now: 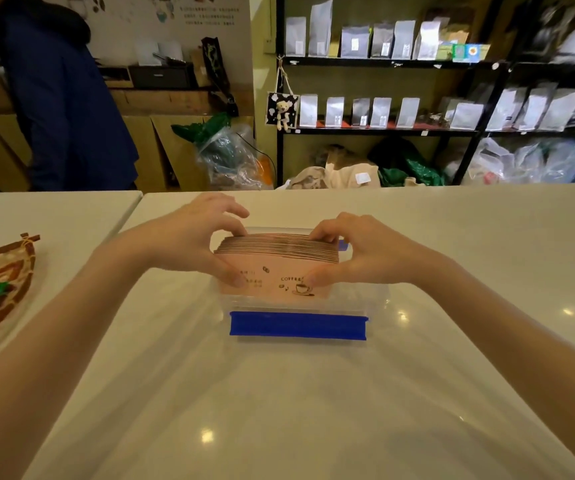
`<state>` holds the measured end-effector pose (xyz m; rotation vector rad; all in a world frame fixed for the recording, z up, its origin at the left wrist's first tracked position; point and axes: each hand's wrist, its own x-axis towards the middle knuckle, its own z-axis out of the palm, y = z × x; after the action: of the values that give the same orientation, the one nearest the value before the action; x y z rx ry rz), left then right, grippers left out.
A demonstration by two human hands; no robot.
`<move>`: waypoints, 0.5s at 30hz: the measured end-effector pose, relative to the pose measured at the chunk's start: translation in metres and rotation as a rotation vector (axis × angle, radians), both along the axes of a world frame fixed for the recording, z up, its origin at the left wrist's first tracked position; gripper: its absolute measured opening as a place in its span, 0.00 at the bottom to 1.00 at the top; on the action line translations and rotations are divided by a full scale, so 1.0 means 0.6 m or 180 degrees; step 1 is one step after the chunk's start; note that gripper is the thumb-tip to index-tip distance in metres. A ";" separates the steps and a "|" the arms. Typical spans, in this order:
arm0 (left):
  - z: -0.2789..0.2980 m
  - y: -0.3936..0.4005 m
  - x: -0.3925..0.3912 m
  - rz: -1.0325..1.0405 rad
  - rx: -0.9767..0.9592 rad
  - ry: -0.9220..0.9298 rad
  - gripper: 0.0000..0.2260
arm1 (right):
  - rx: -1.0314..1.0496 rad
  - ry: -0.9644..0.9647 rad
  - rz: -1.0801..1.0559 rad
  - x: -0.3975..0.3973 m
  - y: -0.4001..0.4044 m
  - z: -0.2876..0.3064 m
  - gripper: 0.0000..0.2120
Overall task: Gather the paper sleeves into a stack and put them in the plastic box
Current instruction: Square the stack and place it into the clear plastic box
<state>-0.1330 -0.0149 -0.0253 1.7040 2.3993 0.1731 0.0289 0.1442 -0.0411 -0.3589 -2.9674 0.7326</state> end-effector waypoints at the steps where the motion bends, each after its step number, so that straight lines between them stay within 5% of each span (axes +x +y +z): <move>1: -0.003 0.003 -0.002 0.0007 -0.0120 0.0028 0.23 | -0.0037 -0.0073 0.0033 -0.002 0.002 -0.004 0.25; 15: -0.038 0.019 -0.013 0.0145 -0.0533 0.0299 0.26 | 0.0657 -0.0313 0.0253 -0.026 0.006 -0.035 0.27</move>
<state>-0.1406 -0.0033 -0.0481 1.6176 2.4424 -0.1012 0.0132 0.1476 -0.0619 -0.2720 -3.1276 0.4197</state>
